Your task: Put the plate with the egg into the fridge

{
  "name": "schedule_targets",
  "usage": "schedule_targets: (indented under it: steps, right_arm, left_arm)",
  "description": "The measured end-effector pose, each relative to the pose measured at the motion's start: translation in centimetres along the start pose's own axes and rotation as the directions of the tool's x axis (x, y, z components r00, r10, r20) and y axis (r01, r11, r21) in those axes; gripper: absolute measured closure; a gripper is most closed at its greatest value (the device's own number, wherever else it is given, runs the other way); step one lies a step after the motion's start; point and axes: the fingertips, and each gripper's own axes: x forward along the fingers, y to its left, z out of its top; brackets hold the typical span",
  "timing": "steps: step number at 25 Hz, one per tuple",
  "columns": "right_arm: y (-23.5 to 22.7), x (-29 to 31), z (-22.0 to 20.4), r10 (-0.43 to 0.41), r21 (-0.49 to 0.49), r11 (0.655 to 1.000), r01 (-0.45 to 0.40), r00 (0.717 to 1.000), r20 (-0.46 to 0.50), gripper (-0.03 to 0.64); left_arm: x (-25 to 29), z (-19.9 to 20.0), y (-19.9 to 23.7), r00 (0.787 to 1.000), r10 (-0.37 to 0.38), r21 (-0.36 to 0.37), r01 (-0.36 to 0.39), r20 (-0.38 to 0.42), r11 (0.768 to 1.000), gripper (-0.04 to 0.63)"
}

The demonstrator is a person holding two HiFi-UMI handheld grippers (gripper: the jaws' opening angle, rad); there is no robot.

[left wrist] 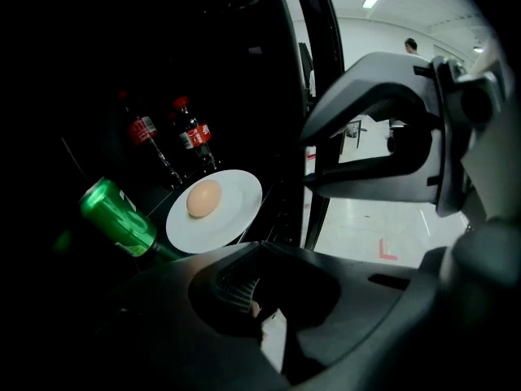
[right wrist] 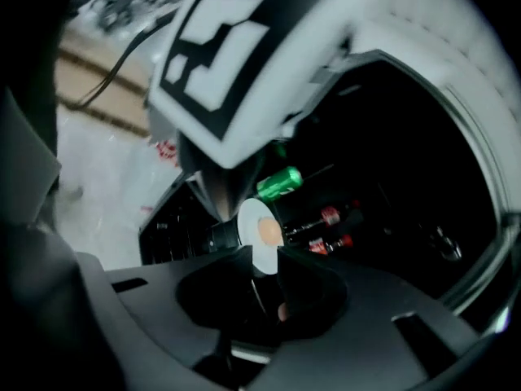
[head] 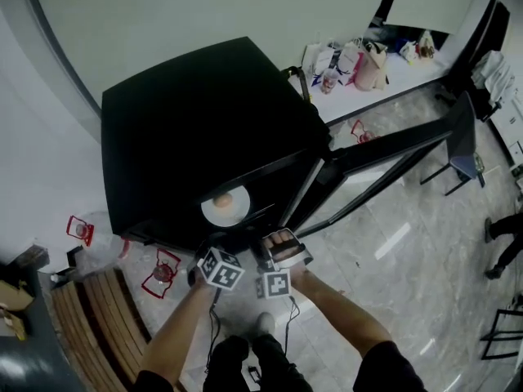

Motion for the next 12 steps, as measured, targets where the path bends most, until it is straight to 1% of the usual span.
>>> schedule_targets:
  steps: [1, 2, 3, 4, 5, 6, 7, 8, 9, 10, 11, 12]
  right_arm:
    - [-0.6, -1.2, -0.1, -0.003, 0.113, 0.994, 0.003, 1.0, -0.009, 0.534]
    - [-1.3, -2.5, -0.4, -0.003, 0.235, 0.972, 0.007, 1.0, -0.018, 0.535]
    - [-2.1, -3.8, -0.9, -0.011, 0.36, 0.933, 0.022, 0.999, -0.031, 0.534]
    - [-3.0, -5.4, -1.6, -0.031, 0.478, 0.877, 0.054, 0.998, -0.057, 0.535]
    - [-4.0, -7.3, -2.6, -0.06, 0.58, 0.808, 0.106, 0.993, -0.098, 0.535]
    - [-5.0, -9.6, -3.7, -0.091, 0.664, 0.729, 0.166, 0.985, -0.146, 0.535]
    - [-6.0, -12.1, -4.7, -0.12, 0.731, 0.646, 0.22, 0.975, -0.188, 0.535]
    - [-7.0, -14.4, -5.5, -0.145, 0.784, 0.566, 0.255, 0.967, -0.21, 0.534]
    - [-8.0, -16.6, -6.2, -0.164, 0.827, 0.496, 0.264, 0.964, -0.209, 0.535]
    - [-8.9, -18.6, -6.6, -0.176, 0.863, 0.44, 0.249, 0.966, -0.189, 0.535]
    - [-9.7, -20.4, -6.9, -0.18, 0.891, 0.399, 0.218, 0.971, -0.157, 0.535]
    - [-10.4, -22.0, -7.3, -0.177, 0.91, 0.372, 0.182, 0.977, -0.123, 0.535]
  left_arm:
    - [-0.9, 0.1, -0.3, 1.0, -0.005, -0.002, 0.005, 0.011, 1.0, 0.584]
    - [-2.0, 0.4, -0.5, 0.999, -0.012, -0.011, 0.012, 0.029, 1.0, 0.584]
    - [-3.4, 0.9, -0.6, 0.998, -0.021, -0.031, 0.022, 0.054, 0.999, 0.584]
    - [-5.0, 1.4, -0.8, 0.996, -0.031, -0.06, 0.036, 0.081, 0.998, 0.584]
    - [-6.8, 1.8, -1.0, 0.993, -0.042, -0.093, 0.052, 0.11, 0.994, 0.584]
    - [-8.8, 2.3, -1.4, 0.989, -0.053, -0.124, 0.071, 0.14, 0.99, 0.584]
    - [-10.8, 2.8, -1.7, 0.983, -0.062, -0.149, 0.088, 0.172, 0.985, 0.584]
    - [-12.5, 3.5, -1.9, 0.976, -0.067, -0.167, 0.103, 0.207, 0.981, 0.584]
    - [-14.1, 4.3, -2.0, 0.967, -0.072, -0.179, 0.117, 0.243, 0.977, 0.584]
    - [-15.6, 5.2, -2.2, 0.957, -0.077, -0.184, 0.132, 0.278, 0.974, 0.584]
    - [-16.9, 6.3, -2.5, 0.945, -0.084, -0.179, 0.146, 0.316, 0.973, 0.584]
    - [-18.2, 7.7, -3.1, 0.93, -0.093, -0.162, 0.16, 0.355, 0.974, 0.584]
